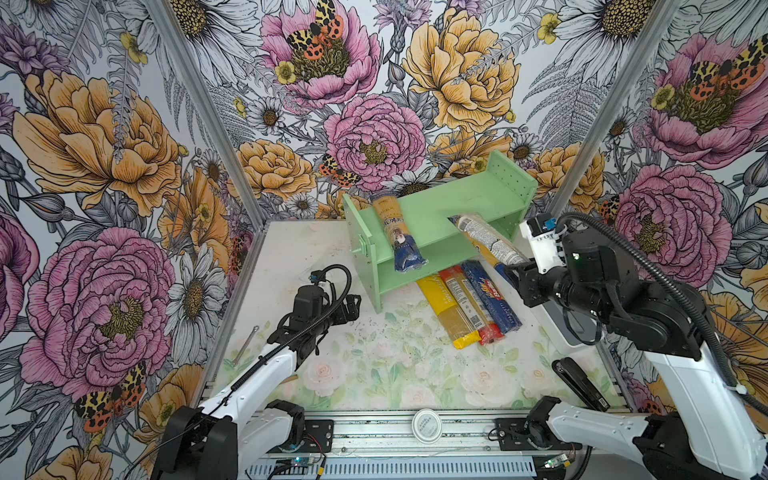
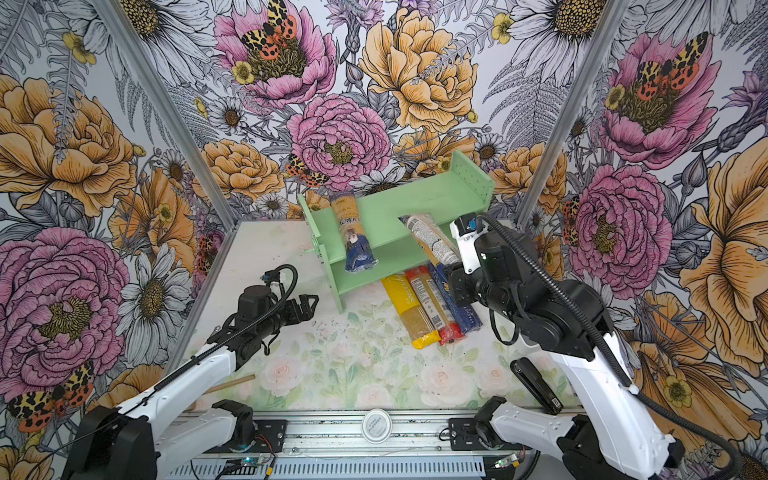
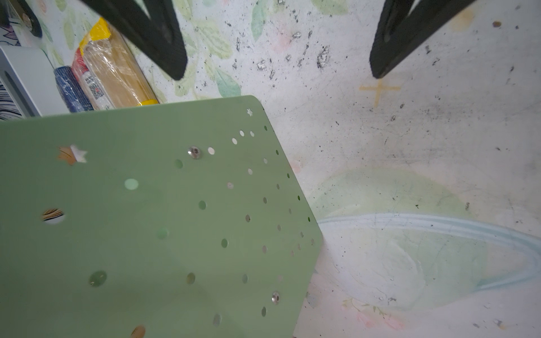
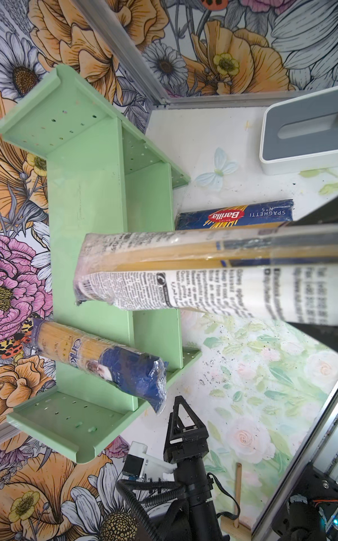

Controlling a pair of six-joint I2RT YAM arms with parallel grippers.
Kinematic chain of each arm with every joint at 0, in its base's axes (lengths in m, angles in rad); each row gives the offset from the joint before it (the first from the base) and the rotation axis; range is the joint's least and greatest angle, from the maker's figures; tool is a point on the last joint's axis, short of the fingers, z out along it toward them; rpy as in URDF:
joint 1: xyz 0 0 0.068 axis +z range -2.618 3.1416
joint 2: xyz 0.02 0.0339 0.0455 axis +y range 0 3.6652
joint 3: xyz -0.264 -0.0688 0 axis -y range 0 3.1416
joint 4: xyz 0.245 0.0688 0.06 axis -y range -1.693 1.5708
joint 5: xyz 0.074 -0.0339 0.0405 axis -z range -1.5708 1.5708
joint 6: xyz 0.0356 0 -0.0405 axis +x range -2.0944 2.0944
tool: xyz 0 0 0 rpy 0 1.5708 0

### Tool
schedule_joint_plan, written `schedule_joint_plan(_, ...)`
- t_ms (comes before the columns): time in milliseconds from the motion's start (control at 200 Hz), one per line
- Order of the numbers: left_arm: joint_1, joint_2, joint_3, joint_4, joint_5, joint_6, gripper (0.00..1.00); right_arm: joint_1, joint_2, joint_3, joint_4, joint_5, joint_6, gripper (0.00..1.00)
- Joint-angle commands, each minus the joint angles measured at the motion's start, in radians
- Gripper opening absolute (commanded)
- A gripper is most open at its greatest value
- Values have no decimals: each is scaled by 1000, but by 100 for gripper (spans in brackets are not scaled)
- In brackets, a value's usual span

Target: Place and organize the pasta boxes and bags onto the shelf

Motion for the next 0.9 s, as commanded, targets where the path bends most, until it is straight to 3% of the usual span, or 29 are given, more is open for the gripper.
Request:
schedule_joint_plan(0,-10,-16,-14,10,20,25,99,-12,30,106,159,43,-56,0)
schedule_joint_plan(125,-9,-27,-17,9,18,25,99,-24,90,147,190,43,-78,0)
schedule_joint_plan(465,-8,-59,-29,-14,12,32,99,-144,200,133,346,-142,-56,0)
schedule_joint_plan(891,-2,-94,-45,-25,10,30,99,-166,281,29,547,-188,5,0)
